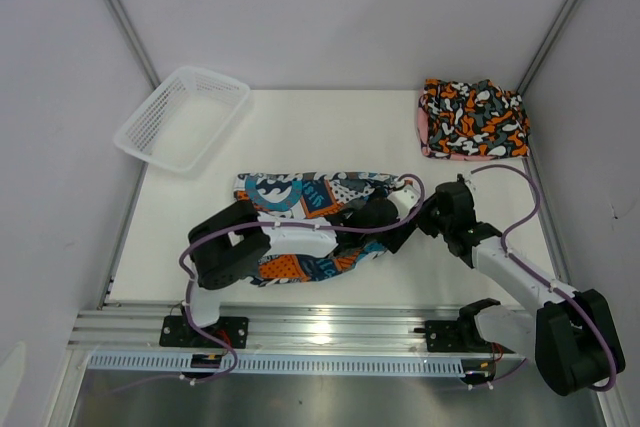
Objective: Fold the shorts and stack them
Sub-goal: Fold the shorts
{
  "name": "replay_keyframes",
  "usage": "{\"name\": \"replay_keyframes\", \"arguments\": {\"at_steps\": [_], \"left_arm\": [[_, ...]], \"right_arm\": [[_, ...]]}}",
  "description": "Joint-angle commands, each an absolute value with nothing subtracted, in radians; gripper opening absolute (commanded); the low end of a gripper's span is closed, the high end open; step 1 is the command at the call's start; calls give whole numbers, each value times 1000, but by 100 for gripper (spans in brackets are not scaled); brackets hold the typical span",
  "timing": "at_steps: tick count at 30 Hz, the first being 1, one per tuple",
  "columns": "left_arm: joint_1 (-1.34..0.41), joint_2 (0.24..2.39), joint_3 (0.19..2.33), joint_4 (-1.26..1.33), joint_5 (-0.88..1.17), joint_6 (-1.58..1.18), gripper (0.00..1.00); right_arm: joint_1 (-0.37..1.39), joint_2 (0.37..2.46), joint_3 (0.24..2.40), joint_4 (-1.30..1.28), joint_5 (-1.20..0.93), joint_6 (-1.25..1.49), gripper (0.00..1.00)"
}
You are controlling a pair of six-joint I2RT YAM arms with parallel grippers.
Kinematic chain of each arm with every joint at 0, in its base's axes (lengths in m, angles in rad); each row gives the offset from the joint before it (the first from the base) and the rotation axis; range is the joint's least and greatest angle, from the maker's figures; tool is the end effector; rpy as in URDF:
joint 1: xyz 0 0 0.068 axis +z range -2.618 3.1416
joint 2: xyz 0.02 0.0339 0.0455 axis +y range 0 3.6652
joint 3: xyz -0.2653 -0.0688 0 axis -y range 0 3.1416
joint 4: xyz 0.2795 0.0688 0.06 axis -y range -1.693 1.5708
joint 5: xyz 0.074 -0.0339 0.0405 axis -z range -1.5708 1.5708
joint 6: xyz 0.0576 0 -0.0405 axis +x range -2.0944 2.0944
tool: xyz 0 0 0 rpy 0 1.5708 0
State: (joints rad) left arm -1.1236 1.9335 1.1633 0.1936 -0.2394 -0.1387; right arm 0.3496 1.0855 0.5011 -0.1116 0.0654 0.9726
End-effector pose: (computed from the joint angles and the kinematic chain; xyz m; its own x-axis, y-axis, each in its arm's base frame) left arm 0.2136 -0.4138 0.1391 -0.3427 0.4040 -0.8481 0.7498 0.6615 0.0121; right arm 0.2487 0.0867 0.1597 -0.5827 0.6652 -0.4668 0.3318 0.7191 0.6106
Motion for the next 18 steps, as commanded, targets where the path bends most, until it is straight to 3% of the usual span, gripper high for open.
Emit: {"name": "replay_keyframes", "arguments": {"at_steps": [1,4,7,8,10,11,13,14,15,17,18], "left_arm": [[-1124,1968,1213,262,-295,-89,85],[-1126,1983,1236,282,-269,-71,77],[-1124,2016,1256,279,-262,-61,53],[-1124,2025,1259,279,-264,-60,37],[-1121,2029,1256,288,-268,-63,21],[-1120,2029,1252,304,-270,-67,4],[-1108,2025,1236,322,-246,-81,0],[-1104,2022,1220,333,-236,-84,0],[-1103,2010,1200,354,-232,-84,0],[-1103,1994,1162,385,-229,-77,0],[-1101,1974,1149,396,-227,-75,0]], "right_arm": [[353,1081,511,-95,11,997,0],[351,1072,509,-97,14,1003,0],[350,1072,511,-100,2,1008,0],[350,1077,511,-103,-17,1009,0],[345,1083,503,-100,-37,1020,0],[344,1086,499,-94,-46,1025,0],[336,1091,482,-72,-75,1029,2],[330,1091,476,-69,-87,1034,6],[307,1094,466,-60,-119,1035,29],[273,1095,437,-29,-156,1035,57],[226,1098,428,-14,-204,1029,62]]}}
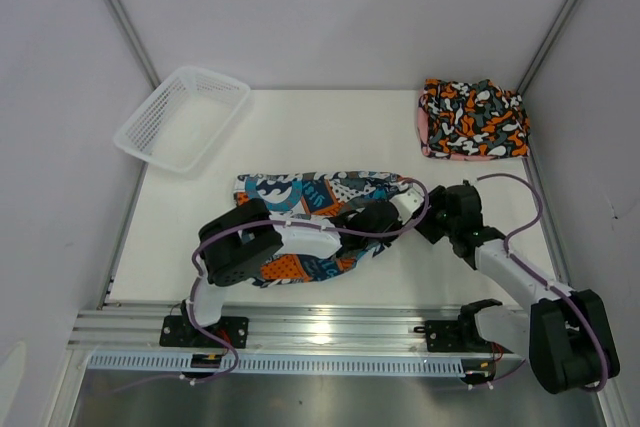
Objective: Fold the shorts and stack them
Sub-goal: Fold the shorts
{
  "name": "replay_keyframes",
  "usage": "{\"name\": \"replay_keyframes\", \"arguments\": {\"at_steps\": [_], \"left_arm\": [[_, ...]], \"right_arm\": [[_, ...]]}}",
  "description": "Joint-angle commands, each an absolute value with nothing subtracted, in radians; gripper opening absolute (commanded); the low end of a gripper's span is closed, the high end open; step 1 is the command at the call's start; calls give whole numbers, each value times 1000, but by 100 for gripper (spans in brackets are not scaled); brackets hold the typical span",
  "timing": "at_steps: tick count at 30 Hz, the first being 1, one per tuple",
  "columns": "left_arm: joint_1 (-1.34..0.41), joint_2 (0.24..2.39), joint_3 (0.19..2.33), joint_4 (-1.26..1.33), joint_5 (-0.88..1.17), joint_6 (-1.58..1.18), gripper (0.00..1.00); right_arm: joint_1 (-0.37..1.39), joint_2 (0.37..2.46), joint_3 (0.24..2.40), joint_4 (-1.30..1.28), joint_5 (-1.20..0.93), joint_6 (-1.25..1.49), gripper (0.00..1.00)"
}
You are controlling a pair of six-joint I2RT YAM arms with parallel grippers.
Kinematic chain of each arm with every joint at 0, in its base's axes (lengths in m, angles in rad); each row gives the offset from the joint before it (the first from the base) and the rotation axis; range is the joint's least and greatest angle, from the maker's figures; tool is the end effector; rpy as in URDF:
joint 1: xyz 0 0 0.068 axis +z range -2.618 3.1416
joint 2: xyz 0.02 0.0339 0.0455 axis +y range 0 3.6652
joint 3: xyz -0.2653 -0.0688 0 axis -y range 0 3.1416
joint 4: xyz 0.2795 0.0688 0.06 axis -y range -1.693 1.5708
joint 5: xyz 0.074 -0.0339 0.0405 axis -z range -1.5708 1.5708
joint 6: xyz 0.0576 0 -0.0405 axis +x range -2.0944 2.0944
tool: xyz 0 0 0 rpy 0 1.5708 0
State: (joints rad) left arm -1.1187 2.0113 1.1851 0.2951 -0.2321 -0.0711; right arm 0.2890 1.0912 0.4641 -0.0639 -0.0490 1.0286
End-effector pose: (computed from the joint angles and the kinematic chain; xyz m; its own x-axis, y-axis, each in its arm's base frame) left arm 0.2211 -0.4249 0.1227 -0.2767 0.4116 -0.8683 0.7711 0.6344 0.0550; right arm 0.2489 0.0769 0.1496 -0.5900 0.7171 -0.3709 0.3577 0.6441 0.6762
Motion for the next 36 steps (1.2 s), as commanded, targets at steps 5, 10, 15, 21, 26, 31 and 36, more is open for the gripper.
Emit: {"name": "replay_keyframes", "arguments": {"at_steps": [5,10,15,21,26,31,36], "left_arm": [[-1103,1924,1071,472,-204,-69,0],[-1103,1908,1046,492,-183,-63,0],[-1104,1894,1026,515,-144,-63,0],[-1109,1864,982,557,-112,-64,0],[-1114,1833,940,591,-100,-64,0],[-1117,1836,940,574,-100,-63,0],[-1118,1859,971,545,-106,-61,0]], "right_arm": [[117,1178,410,81,-353,993,80],[86,1307,414,190,-462,989,83],[86,1416,390,360,-523,1026,84],[84,1589,410,524,-572,1060,82],[66,1661,414,577,-569,1052,73],[54,1712,413,621,-594,1055,42],[52,1634,448,438,-548,976,38]]}}
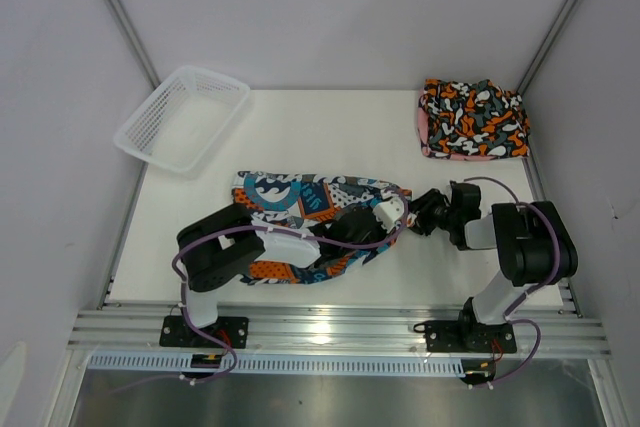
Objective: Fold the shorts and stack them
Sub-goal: Fold the shorts
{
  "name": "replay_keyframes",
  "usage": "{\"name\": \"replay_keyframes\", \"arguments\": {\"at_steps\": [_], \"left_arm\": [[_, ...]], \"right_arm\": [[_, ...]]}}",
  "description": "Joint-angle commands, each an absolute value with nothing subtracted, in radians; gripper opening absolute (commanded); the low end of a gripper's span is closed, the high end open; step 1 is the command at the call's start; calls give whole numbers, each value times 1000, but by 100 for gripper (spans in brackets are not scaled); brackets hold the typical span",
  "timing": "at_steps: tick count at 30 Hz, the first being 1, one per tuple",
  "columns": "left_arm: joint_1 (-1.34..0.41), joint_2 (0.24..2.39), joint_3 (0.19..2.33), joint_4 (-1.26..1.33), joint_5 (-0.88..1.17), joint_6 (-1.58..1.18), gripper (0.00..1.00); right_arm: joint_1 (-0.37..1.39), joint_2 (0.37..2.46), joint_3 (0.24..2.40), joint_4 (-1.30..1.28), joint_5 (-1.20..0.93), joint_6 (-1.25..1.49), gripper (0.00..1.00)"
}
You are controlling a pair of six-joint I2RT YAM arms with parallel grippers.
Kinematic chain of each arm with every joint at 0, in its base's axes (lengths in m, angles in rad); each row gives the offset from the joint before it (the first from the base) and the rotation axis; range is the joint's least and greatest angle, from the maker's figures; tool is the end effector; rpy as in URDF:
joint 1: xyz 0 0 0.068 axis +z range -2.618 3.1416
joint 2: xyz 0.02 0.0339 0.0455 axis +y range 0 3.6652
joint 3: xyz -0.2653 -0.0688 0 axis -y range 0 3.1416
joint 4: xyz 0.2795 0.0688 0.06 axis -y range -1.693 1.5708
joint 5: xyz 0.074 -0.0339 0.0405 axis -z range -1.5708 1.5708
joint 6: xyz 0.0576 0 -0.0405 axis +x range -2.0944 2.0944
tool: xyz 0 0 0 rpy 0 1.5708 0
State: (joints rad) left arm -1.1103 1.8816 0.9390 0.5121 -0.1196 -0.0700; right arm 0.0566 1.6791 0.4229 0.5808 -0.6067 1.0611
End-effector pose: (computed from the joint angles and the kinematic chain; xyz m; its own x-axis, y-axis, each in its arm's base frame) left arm 0.1986 -0.3850 0.1205 -0.2438 0.3353 -0.9100 0.8262 0.5632 -0.0139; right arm 0.2846 0.0490 0.0542 -0.7329 0.6767 -0.0696 0.3054 0.4188 0.8552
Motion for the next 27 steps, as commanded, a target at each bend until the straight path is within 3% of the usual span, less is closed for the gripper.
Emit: {"name": "replay_keyframes", "arguments": {"at_steps": [1,4,6,7,9,10,14,15,20,22,27], "left_arm": [[-1118,1862,977,531,-104,-60,0],[-1120,1878,988,523,-101,-60,0],[-1120,1882,996,515,-100,-61,0],[-1120,1885,1008,511,-98,-63,0],[-1120,1894,1014,496,-84,-67,3],[-1120,1896,1022,491,-75,-72,15],[-1114,1872,1043,485,36,-124,41],[-1108,1849,1048,476,116,-139,55],[-1068,1763,1057,440,389,-264,87],[-1065,1670,1014,378,327,-282,92],[-882,1464,847,264,268,-457,92]], "right_arm": [[52,1600,457,405,-546,962,41],[40,1554,491,306,-552,924,41],[40,1542,520,230,-548,890,36],[40,1528,531,206,-543,879,21],[40,1520,561,118,-537,850,3],[40,1519,598,88,-535,815,0],[32,1532,705,-79,-531,727,0],[25,1545,733,-100,-535,707,0],[14,1686,1013,-317,-534,516,0],[9,1749,1087,-371,-526,460,0],[11,1789,1226,-522,-447,335,0]]}}
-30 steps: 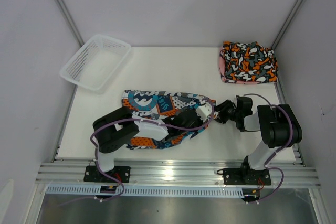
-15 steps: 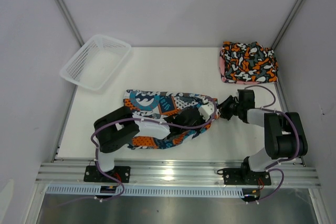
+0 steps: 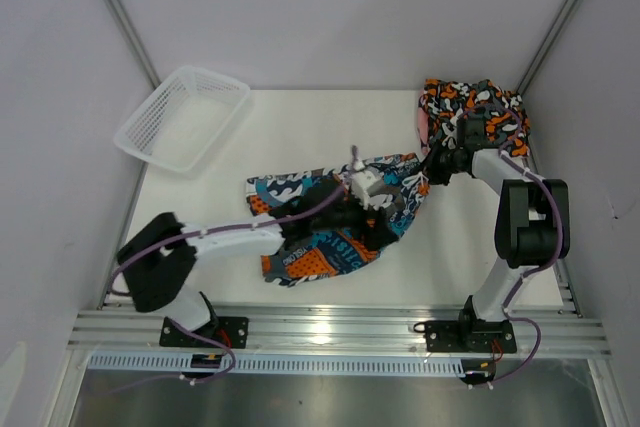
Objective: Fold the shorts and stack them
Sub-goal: Fold the shorts
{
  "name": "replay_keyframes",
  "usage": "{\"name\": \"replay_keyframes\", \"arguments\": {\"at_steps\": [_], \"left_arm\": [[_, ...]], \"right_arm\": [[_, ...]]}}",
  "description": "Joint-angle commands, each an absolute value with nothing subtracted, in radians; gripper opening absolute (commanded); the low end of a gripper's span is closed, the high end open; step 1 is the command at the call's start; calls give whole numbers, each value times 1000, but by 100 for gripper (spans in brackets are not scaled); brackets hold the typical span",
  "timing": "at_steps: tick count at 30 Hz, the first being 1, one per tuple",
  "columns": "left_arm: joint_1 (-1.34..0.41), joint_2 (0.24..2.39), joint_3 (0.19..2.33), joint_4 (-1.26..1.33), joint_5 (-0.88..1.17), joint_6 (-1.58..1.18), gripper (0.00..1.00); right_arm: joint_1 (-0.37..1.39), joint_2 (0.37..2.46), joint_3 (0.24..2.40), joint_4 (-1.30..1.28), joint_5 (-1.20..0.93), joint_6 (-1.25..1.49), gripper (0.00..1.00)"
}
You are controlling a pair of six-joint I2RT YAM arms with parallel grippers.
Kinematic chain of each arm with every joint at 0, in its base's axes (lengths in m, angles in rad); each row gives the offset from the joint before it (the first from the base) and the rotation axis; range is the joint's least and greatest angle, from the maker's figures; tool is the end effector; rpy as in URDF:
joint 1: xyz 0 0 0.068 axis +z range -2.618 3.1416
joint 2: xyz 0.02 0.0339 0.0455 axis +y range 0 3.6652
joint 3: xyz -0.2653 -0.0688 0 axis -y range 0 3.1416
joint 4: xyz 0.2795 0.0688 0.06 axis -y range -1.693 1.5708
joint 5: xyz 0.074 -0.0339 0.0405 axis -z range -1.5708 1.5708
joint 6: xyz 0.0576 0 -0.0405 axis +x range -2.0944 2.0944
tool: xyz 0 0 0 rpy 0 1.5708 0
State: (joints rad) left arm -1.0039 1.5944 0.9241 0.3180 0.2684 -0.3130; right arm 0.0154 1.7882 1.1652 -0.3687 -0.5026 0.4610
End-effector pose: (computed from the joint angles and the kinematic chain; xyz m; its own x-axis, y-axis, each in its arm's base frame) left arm 0.2041 -0.3491 0.2074 -0.4679 0.1822 -0.8648 0.8440 0.3825 -0.3761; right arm 0.4069 0.0340 0.1540 -0.8728 0.3764 -0.3108 0.1241 0.7869 0.6045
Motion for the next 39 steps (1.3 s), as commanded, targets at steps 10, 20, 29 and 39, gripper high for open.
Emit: {"name": "replay_keyframes", "arguments": {"at_steps": [10,20,29,39], "left_arm": [[-686,1279,683,37,95,-491,93],[-577,1218,589,-28,55,-525,93],[-434,1000,419,-86,75,-557,95],[-422,1229,459,32,146,-551,78]], "right_arm": [[35,1753,1362,-623,-342,264,0],[170,1664,1512,-773,-55,216,0],[297,1655,1637,-870,96,227,0],[638,1750,1747,-968,441,322,0]]}}
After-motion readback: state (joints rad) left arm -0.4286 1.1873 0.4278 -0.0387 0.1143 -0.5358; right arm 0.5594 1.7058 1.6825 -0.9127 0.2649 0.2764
